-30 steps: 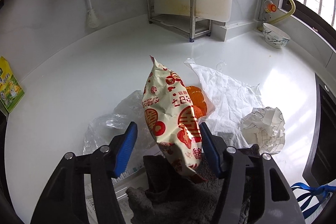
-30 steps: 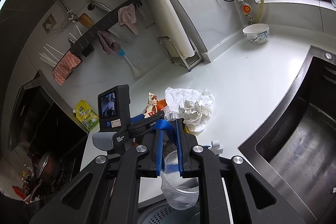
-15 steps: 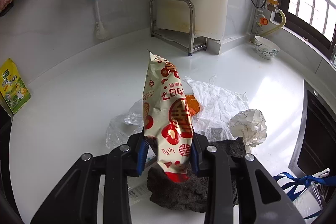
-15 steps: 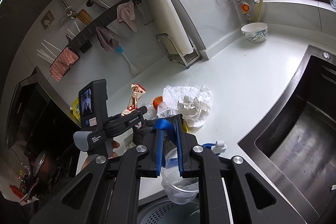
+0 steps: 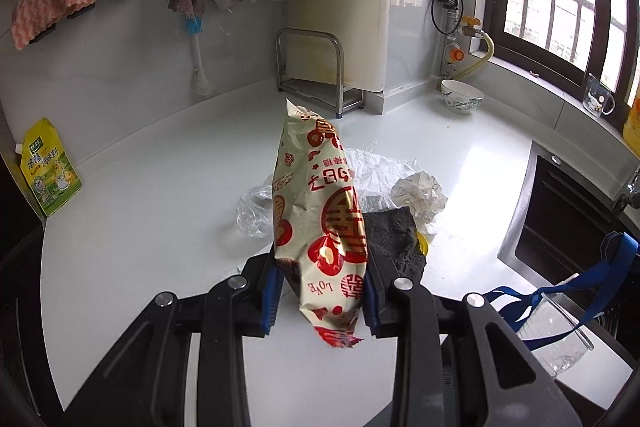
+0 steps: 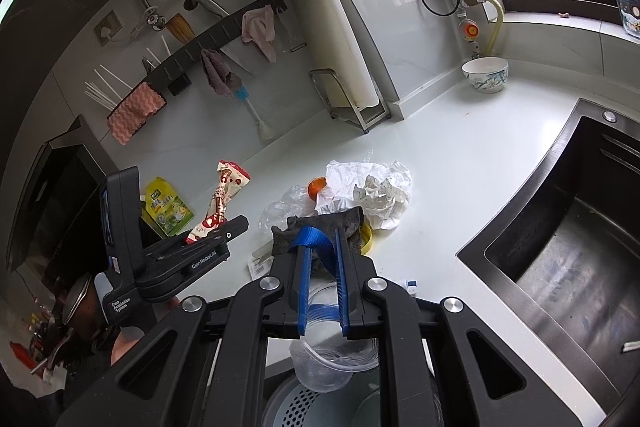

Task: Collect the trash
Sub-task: 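Carry cup and wrapper over the bin and open both tools to drop them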

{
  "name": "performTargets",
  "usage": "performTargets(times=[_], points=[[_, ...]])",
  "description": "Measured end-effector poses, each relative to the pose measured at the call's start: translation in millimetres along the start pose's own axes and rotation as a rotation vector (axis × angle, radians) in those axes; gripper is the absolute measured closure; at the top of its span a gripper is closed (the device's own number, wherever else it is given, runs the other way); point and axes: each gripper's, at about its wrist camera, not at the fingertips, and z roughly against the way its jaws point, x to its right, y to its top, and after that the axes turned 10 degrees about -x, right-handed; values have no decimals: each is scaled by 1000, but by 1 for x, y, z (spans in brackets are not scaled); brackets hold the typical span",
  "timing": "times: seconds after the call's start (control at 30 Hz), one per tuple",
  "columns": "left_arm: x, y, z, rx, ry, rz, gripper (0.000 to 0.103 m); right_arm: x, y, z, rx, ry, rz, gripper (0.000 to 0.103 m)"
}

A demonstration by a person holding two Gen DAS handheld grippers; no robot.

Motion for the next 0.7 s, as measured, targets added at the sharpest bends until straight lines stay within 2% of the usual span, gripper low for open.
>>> performTargets(times=[0.33,0.7], points=[[19,-78,53,-13,-62,-91,70,-16,-58,10,-54,9,1,92],[32,-162,42,-166,-167,-116,68,-20,-137,-2,-217,-99,24,92]])
